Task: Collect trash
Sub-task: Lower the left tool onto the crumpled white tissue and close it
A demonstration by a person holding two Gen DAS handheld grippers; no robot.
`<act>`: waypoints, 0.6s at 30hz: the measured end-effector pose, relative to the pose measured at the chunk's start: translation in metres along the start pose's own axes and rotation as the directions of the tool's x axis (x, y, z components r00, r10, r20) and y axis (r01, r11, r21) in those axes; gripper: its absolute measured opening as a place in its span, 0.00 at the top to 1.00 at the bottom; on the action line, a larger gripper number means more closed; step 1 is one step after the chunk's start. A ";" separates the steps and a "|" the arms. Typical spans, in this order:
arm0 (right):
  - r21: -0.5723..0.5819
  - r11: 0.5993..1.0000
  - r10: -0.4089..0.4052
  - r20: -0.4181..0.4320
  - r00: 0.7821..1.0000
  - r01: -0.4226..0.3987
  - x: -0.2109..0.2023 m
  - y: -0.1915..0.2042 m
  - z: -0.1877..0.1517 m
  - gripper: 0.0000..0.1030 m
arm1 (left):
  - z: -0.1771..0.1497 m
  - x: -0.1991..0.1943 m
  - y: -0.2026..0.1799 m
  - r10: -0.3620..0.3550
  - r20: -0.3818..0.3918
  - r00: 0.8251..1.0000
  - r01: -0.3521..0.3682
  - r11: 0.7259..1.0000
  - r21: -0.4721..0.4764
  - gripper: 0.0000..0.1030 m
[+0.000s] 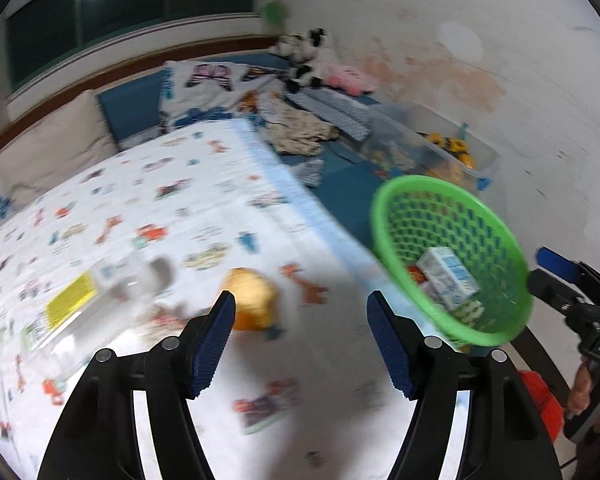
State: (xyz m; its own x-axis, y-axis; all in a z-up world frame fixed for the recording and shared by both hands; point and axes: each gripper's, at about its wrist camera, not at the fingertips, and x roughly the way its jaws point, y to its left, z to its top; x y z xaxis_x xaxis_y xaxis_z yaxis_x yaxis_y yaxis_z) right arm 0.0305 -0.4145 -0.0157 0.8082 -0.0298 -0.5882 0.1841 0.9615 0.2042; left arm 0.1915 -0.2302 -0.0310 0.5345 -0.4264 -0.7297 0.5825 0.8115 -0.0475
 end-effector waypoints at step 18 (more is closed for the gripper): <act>-0.074 0.994 0.077 -0.052 0.996 -0.081 0.030 0.046 0.005 0.28 | -0.028 0.030 0.078 0.127 -0.086 0.988 -0.140 0.978 -0.157 0.36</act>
State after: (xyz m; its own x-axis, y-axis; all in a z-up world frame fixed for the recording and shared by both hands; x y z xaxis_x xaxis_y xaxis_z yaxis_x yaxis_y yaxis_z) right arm 0.0662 -0.3722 -0.0205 0.7897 0.0589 -0.6107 0.0763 0.9782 0.1930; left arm 0.2356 -0.1687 -0.0762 0.5495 -0.2835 -0.7859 0.3983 0.9158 -0.0519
